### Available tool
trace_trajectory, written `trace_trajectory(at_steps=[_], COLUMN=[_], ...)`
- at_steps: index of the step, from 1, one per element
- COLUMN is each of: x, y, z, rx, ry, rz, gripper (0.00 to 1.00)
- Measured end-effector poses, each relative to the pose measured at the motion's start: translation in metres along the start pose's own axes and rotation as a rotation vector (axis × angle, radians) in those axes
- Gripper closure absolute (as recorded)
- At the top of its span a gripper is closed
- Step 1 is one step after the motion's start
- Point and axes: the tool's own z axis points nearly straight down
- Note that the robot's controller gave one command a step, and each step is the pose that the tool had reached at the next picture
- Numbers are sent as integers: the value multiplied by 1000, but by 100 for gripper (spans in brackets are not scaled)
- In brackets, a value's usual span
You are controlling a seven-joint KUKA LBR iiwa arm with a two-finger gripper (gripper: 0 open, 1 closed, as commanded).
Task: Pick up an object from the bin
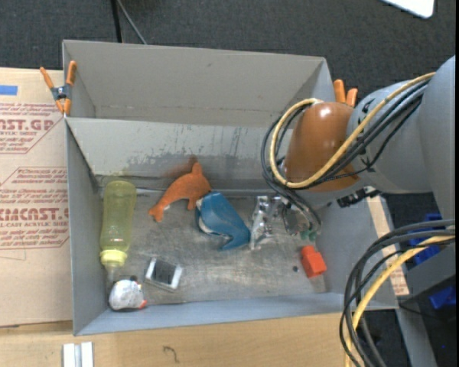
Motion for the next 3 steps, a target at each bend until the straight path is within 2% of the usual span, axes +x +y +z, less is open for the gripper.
trace_trajectory(at_steps=[3], x=[0], y=[0], z=[0], rx=[0], ry=[0], rz=[0], gripper=[100])
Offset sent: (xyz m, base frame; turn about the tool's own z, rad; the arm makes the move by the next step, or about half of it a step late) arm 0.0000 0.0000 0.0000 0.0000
